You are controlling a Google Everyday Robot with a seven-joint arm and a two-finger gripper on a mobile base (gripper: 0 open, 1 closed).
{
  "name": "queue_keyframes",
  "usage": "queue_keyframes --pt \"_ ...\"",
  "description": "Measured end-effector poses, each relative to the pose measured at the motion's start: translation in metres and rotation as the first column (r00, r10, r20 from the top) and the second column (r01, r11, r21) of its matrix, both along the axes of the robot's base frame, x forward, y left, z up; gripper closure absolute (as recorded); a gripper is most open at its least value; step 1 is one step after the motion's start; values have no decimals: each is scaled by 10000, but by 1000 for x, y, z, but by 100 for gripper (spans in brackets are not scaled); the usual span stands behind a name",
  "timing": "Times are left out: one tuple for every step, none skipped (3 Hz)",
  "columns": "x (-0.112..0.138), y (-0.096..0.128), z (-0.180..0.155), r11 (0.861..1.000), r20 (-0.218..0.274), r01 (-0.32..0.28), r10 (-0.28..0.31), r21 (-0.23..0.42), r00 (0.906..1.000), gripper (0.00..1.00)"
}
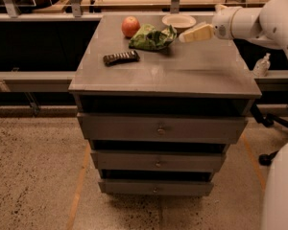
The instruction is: Move green jalapeno chip bag near apple
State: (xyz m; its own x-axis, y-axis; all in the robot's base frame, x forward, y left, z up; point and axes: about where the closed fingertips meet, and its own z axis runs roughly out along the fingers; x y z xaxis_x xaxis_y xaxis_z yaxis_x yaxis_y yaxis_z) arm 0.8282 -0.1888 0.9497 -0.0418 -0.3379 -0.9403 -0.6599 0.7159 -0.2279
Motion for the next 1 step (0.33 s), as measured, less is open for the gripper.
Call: queue_keyframes --pt "-1 1 -4 10000 -73 -19 19 -11 10000 0"
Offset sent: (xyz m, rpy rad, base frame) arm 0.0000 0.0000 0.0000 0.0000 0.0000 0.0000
